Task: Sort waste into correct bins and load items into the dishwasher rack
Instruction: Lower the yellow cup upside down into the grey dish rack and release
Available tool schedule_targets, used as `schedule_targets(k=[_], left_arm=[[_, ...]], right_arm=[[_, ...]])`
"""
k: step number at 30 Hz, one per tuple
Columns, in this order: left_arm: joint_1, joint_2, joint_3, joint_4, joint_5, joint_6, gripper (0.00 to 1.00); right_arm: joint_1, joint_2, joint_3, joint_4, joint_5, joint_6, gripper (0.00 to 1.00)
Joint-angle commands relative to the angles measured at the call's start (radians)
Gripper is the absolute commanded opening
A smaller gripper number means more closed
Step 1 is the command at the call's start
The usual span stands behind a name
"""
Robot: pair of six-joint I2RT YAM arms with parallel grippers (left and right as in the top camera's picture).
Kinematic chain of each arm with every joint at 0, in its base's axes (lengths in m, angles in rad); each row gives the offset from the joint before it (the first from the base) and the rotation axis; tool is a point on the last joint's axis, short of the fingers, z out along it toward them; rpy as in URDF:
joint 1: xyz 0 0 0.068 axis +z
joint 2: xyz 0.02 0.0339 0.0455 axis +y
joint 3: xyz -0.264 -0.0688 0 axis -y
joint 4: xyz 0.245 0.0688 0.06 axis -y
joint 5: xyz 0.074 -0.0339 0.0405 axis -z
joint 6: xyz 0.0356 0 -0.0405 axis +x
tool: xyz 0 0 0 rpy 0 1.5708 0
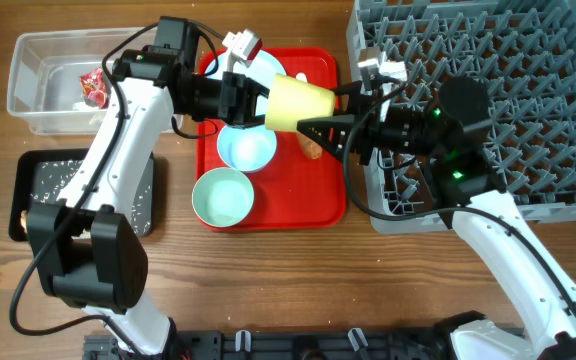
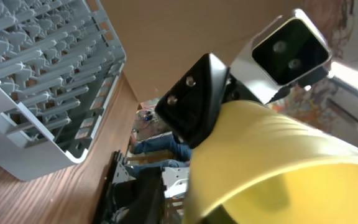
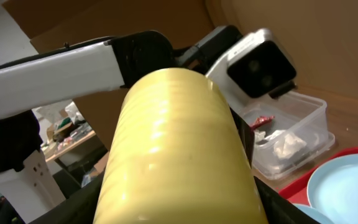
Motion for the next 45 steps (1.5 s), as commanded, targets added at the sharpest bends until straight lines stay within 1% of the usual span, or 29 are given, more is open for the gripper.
schedule_targets(k=[1,2,4,6,9,10,12,14,15,17,20,23,25,29,32,34,37,42,45], left_arm=[[-0.003,-0.014,0.011,0.000,-0.052,0.006,0.40],[0.002,-0.014,0.011,0.000,-0.074,0.006,0.42],[0.019,-0.014,0.011,0.000,-0.147,0.005,0.42],[0.049,-0.014,0.011,0.000,-0.220,0.005,0.46],[0.089,-0.014,0.011,0.002,-0.348,0.005,0.56],[0.100,-0.014,0.011,0.006,-0.413,0.005,0.61],[0.106,-0.014,0.011,0.040,-0.595,0.005,1.00],[0.102,-0.014,0.011,0.076,-0.692,0.005,1.00],[0.100,-0.014,0.011,0.092,-0.717,0.005,1.00],[0.100,-0.014,0.011,0.112,-0.722,0.006,1.00],[0.100,-0.014,0.011,0.116,-0.745,0.006,1.00],[0.100,-0.014,0.011,0.118,-0.758,0.006,1.00],[0.100,-0.014,0.011,0.137,-0.788,0.005,1.00],[0.101,-0.014,0.011,0.179,-0.799,-0.003,1.00],[0.101,-0.014,0.011,0.192,-0.903,-0.080,1.00],[0.101,-0.014,0.011,0.192,-0.948,-0.082,1.00],[0.101,-0.014,0.011,0.191,-0.949,-0.082,1.00],[0.100,-0.014,0.011,0.191,-0.949,-0.082,1.00],[0.100,-0.014,0.011,0.166,-0.949,-0.082,1.00]], right_arm=[[-0.015,0.007,0.010,0.019,-0.031,-0.013,0.43],[-0.042,0.007,0.010,0.005,-0.032,-0.013,0.42],[-0.117,0.007,0.010,-0.048,-0.035,-0.014,0.39],[-0.197,0.007,0.010,-0.110,-0.035,-0.024,0.39],[-0.286,0.007,0.010,-0.188,-0.009,-0.051,0.39],[-0.309,0.007,0.010,-0.221,0.018,-0.061,0.39],[-0.326,0.007,0.011,-0.327,0.123,-0.093,0.40],[-0.326,0.007,0.019,-0.422,0.208,-0.120,0.39],[-0.326,0.005,0.027,-0.464,0.244,-0.134,0.36],[-0.326,0.001,0.066,-0.583,0.336,-0.187,0.36],[-0.325,0.000,0.179,-0.788,0.470,-0.278,0.36],[-0.324,0.000,0.289,-0.931,0.566,-0.339,0.37],[-0.324,0.000,0.352,-1.014,0.629,-0.363,0.37],[-0.324,0.000,0.424,-1.159,0.707,-0.375,0.37],[-0.323,0.000,0.424,-1.292,0.755,-0.375,0.37],[-0.323,0.000,0.424,-1.376,0.818,-0.374,0.37],[-0.323,0.000,0.424,-1.468,0.907,-0.372,0.37],[-0.323,0.004,0.424,-1.533,1.023,-0.334,0.37],[-0.323,0.015,0.424,-1.575,1.053,-0.328,0.37]])
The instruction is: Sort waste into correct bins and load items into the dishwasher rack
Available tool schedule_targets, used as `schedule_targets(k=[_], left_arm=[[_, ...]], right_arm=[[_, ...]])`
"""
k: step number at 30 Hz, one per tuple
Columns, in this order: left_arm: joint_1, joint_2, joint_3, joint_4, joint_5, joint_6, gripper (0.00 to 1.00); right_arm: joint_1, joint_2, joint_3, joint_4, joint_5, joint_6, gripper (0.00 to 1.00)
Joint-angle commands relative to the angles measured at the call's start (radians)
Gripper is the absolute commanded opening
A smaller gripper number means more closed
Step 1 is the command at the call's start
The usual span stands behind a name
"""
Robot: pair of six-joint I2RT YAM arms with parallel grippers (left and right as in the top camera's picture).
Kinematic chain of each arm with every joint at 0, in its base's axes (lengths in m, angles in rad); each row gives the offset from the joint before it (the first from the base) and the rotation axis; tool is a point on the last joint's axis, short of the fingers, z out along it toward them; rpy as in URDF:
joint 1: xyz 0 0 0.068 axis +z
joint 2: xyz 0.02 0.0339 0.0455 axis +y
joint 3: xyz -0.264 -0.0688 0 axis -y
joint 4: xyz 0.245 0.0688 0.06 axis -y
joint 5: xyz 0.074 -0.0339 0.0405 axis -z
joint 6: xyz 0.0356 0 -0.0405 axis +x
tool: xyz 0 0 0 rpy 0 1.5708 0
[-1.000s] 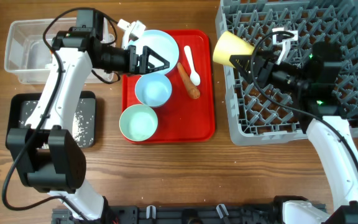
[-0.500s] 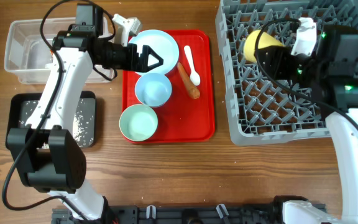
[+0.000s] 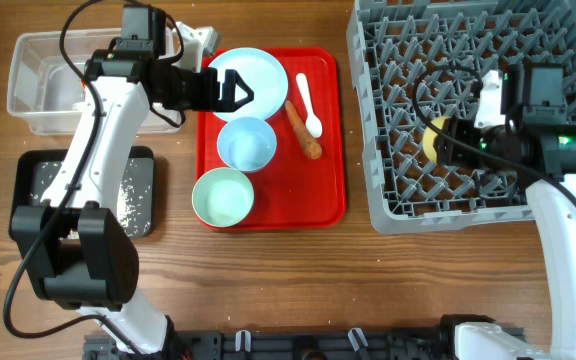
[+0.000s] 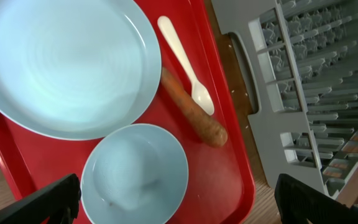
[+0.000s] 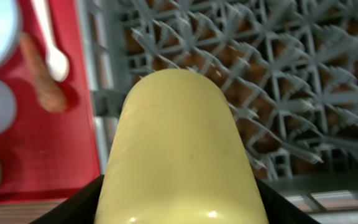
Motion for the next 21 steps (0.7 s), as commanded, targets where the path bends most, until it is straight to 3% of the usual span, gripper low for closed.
schedule_targets(k=[1,6,12,13,16,17,21], left_arm=[[-0.004,-0.014,0.011,-0.021,-0.010,-0.003,1.00],[-0.004,-0.014,0.011,-0.022,-0.009,-0.003,1.00],[-0.004,-0.014,0.011,-0.024,-0.010,-0.003,1.00],[-0.004,-0.014,0.011,-0.029,-0.010,-0.003,1.00],[-0.004,-0.014,0.011,-0.040,-0.010,-0.003,1.00],[-0.004,-0.014,0.011,-0.040,-0.010,-0.003,1.00],[-0.004,-0.014,0.011,-0.040,-0.010,-0.003,1.00]], right_arm=[[0.002,0.018,0.018,-0.045,0.101,0.034,0.37],[0.002,0.113,0.015,-0.143,0.115,0.059,0.38],[0.008,0.293,0.005,-0.194,0.105,0.080,0.47],[0.008,0.307,0.004,-0.190,0.105,0.080,0.50],[0.008,0.317,0.003,-0.182,0.105,0.074,0.85],[0.008,0.317,0.003,-0.182,0.104,0.072,0.93],[0.008,0.309,0.033,-0.187,0.068,0.071,0.98]])
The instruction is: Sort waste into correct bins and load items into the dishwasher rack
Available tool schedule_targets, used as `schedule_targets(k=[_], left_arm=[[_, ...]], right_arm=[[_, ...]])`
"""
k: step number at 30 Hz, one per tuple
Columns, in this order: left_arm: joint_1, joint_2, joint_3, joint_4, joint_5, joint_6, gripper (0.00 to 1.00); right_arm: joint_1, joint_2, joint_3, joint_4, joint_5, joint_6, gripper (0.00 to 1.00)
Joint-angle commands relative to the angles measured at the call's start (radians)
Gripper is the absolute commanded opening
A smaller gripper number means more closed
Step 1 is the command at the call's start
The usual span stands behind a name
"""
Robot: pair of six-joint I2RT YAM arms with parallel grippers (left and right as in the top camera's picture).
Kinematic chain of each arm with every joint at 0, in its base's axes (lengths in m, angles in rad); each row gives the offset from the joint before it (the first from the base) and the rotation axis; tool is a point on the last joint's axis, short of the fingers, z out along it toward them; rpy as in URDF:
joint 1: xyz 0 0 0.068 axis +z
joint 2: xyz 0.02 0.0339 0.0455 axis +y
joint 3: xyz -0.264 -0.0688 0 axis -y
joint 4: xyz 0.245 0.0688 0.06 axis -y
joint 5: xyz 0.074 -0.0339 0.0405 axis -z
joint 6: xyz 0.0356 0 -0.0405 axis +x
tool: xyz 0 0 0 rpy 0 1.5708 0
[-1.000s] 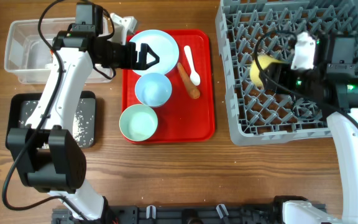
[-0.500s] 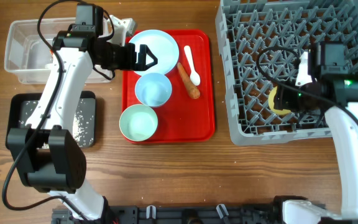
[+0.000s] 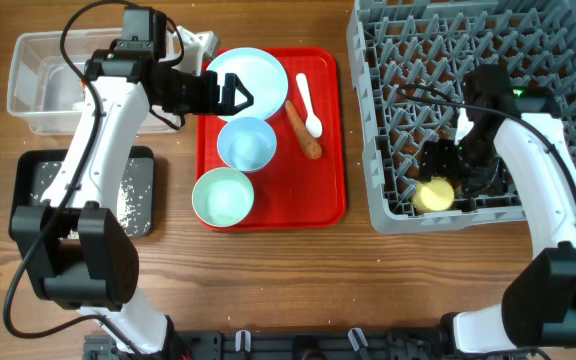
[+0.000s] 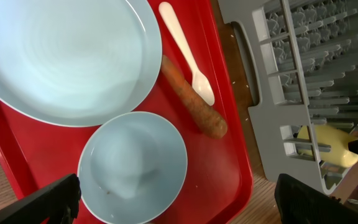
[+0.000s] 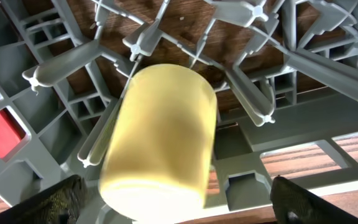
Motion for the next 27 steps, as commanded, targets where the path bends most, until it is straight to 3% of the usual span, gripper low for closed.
schedule_targets(k=[1,8,13,19,24,27], left_arm=[[-0.004,-0.014,0.011,-0.002,-0.006,-0.003,1.00],[-0.004,-0.014,0.011,-0.013,-0.006,-0.003,1.00],[-0.004,-0.014,0.011,-0.059,-0.074,-0.029,1.00],[-0.128,-0.014,0.011,-0.043,-0.335,-0.300,0.99],[-0.414,0.020,0.011,0.106,-0.666,-0.631,0.96],[-0.472,0.092,0.011,0.175,-0.686,-0.714,0.96]], right_arm=[[0.006,-0.005,0.062,-0.010,-0.029,-0.001,0.99],[0.089,-0.042,0.331,-0.032,-0.172,-0.104,0.94],[0.251,-0.029,0.343,0.094,-0.171,-0.075,0.94],[0.256,-0.027,0.343,0.173,-0.150,-0.019,0.94],[0.193,-0.027,0.343,0.132,-0.107,0.004,0.95],[0.170,-0.027,0.343,0.097,-0.107,0.002,0.95]])
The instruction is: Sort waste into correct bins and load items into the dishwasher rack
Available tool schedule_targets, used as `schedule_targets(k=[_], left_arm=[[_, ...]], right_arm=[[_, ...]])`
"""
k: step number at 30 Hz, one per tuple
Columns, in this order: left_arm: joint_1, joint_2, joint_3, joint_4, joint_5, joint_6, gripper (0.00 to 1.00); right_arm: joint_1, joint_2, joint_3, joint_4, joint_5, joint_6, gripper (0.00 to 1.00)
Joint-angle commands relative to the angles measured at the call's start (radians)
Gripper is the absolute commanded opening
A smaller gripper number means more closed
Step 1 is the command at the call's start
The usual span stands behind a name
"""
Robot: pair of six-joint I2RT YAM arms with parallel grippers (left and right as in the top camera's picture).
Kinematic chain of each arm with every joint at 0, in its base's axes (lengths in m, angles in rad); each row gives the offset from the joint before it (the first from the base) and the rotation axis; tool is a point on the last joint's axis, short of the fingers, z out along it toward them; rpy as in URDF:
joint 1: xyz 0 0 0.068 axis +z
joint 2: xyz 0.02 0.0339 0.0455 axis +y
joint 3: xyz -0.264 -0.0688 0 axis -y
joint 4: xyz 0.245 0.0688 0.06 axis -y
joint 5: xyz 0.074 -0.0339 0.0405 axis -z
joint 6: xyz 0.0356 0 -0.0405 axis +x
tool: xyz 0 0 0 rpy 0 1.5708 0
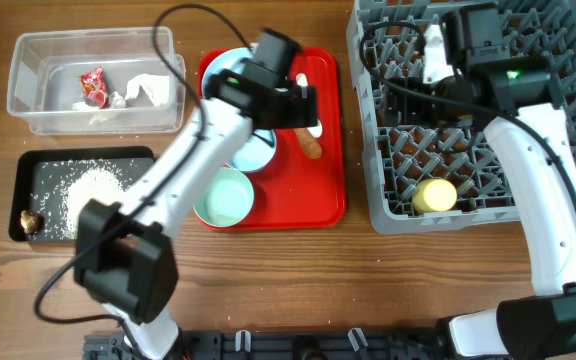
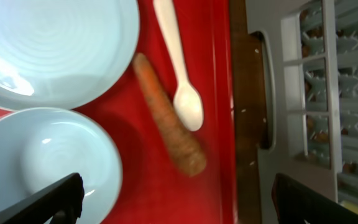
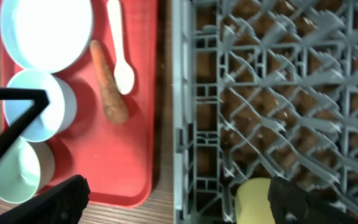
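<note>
A red tray point(image 1: 323, 195) holds a pale blue plate point(image 2: 48, 43), a blue bowl point(image 2: 42, 168), a green bowl point(image 1: 221, 196), an orange carrot point(image 2: 166, 127) and a white spoon point(image 2: 178, 68). My left gripper point(image 2: 178, 205) hangs open over the carrot and spoon, with nothing between its fingers. A yellow cup point(image 1: 434, 195) lies in the front row of the grey dishwasher rack point(image 1: 558, 120). My right gripper point(image 3: 179, 190) is open high above the rack's left edge, clear of the cup point(image 3: 263, 199).
A clear bin point(image 1: 28, 110) at the back left holds a red wrapper and crumpled paper. A black tray point(image 1: 38, 160) with rice and a brown scrap lies in front of it. Bare wood separates the red tray from the rack.
My left gripper moved right, from over the plate to over the carrot and spoon. My right gripper rose from beside the yellow cup to the rack's back left. The cup stays in the rack.
Both grippers were at the yellow cup above the red tray. Then my right gripper held it over the rack while the left hung open over the tray. Then the cup lay in the rack's front row with my right gripper open. Now both grippers are empty.
</note>
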Motion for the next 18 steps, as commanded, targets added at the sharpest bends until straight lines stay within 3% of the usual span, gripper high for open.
schedule_targets(k=[1,6,10,18], left_arm=[[-0.048,0.109,0.011,0.065,-0.119,-0.187,0.95],[-0.066,0.259,0.011,0.142,-0.110,-0.261,0.90],[-0.068,0.304,0.011,0.182,-0.078,-0.260,0.78],[-0.085,0.360,0.011,0.187,-0.074,-0.260,0.43]], right_arm=[[-0.028,0.002,0.013,-0.032,0.021,0.016,0.95],[-0.031,0.002,0.013,-0.046,0.021,0.016,0.95],[-0.031,0.002,0.013,-0.045,0.021,0.016,0.96],[-0.031,0.002,0.012,-0.045,0.021,0.015,0.96]])
